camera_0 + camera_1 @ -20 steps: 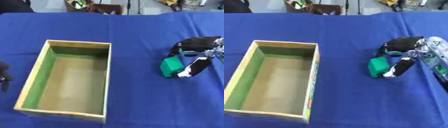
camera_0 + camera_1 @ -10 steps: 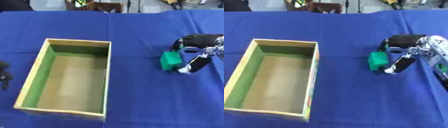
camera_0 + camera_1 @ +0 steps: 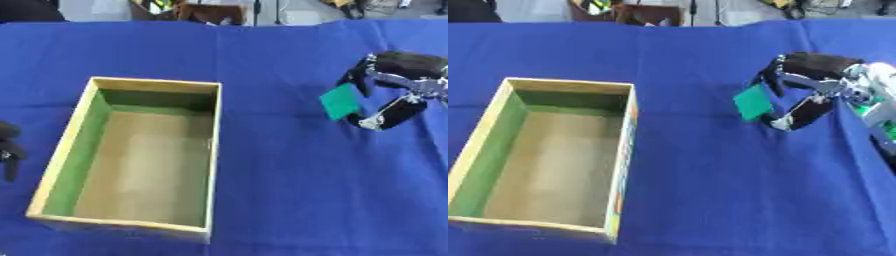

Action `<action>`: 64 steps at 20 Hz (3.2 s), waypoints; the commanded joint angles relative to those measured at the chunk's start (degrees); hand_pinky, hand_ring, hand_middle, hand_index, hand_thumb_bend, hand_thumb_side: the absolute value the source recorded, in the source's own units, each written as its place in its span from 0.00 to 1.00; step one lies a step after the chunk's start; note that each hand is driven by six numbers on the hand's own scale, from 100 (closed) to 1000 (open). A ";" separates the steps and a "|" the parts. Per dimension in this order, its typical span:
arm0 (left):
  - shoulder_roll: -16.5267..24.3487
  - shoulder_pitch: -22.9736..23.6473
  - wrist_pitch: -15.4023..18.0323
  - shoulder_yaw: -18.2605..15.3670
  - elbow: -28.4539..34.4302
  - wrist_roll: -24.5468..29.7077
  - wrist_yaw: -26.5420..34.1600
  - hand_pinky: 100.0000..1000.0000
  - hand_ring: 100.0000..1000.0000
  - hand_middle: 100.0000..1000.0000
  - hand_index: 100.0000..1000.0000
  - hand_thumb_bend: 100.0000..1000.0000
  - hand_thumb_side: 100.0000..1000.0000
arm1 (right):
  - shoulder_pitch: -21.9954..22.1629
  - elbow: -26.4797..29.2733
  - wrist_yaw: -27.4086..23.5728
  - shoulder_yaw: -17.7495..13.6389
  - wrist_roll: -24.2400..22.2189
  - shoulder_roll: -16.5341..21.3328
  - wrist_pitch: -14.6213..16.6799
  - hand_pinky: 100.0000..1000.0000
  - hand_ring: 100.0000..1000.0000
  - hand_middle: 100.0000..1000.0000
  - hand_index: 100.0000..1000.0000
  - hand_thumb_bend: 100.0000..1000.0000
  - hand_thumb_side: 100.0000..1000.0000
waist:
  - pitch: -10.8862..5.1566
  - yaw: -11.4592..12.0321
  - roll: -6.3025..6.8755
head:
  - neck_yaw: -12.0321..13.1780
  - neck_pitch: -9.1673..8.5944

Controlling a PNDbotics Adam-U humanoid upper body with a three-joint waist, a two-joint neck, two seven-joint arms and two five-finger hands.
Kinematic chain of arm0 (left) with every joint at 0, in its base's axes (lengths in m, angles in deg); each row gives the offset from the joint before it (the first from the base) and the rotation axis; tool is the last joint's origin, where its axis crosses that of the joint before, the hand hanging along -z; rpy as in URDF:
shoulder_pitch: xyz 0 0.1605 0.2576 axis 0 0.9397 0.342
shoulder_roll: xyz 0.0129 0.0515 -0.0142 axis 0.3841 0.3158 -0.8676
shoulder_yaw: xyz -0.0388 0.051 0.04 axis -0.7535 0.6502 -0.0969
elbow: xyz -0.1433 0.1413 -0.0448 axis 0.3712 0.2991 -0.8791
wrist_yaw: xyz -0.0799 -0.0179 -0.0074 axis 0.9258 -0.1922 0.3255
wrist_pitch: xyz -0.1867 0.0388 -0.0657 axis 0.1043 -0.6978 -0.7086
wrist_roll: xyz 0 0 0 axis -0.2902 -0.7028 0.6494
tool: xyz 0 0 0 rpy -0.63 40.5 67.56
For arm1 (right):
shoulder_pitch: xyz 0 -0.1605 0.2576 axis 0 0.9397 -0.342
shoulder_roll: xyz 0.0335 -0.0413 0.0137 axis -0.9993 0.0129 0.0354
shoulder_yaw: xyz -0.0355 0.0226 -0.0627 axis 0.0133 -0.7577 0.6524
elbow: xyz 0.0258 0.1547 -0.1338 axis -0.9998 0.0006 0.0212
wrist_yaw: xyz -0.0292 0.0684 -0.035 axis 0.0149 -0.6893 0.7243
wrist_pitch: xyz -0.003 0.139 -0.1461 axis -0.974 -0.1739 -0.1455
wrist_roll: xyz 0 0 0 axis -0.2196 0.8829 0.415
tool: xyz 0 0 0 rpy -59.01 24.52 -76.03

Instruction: Pick up objects on the table and place them in the box.

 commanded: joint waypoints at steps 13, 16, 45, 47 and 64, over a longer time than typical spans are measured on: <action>0.75 -0.03 0.08 0.11 1.07 0.25 0.20 0.00 0.26 0.42 0.44 0.00 0.90 | -9.14 8.47 -5.94 -1.87 1.78 1.62 -4.24 0.70 0.67 0.19 0.05 0.00 0.11 | -1.87 0.08 -0.48 | -0.09 -0.11; 0.89 0.04 0.11 0.19 1.07 0.28 0.28 0.00 0.26 0.42 0.44 0.00 0.90 | -12.66 8.42 -6.35 -1.01 1.15 -0.87 -4.35 0.70 0.67 0.18 0.05 0.00 0.12 | -2.08 0.40 -0.66 | -0.36 0.01; -0.29 -0.56 0.19 2.07 1.07 2.67 1.65 0.00 0.26 0.42 0.44 0.00 0.91 | -19.40 -6.24 8.86 8.07 5.29 -33.94 -6.31 0.70 0.62 0.14 0.06 0.00 0.12 | -1.63 5.53 -0.41 | -4.89 -0.44; -0.29 -0.62 0.14 2.13 1.07 2.74 1.64 0.00 0.26 0.42 0.44 0.00 0.91 | -19.15 -7.04 10.48 9.10 4.81 -34.02 -4.72 0.70 0.63 0.14 0.06 0.00 0.12 | -1.63 5.60 -0.54 | -5.01 -0.40; -0.30 -0.62 0.05 2.27 1.07 2.94 1.74 0.00 0.26 0.42 0.44 0.00 0.91 | -19.84 -7.60 10.89 10.16 -16.77 -34.22 10.46 0.81 0.86 0.74 0.78 0.00 0.88 | -1.74 5.94 -0.63 | -5.39 0.04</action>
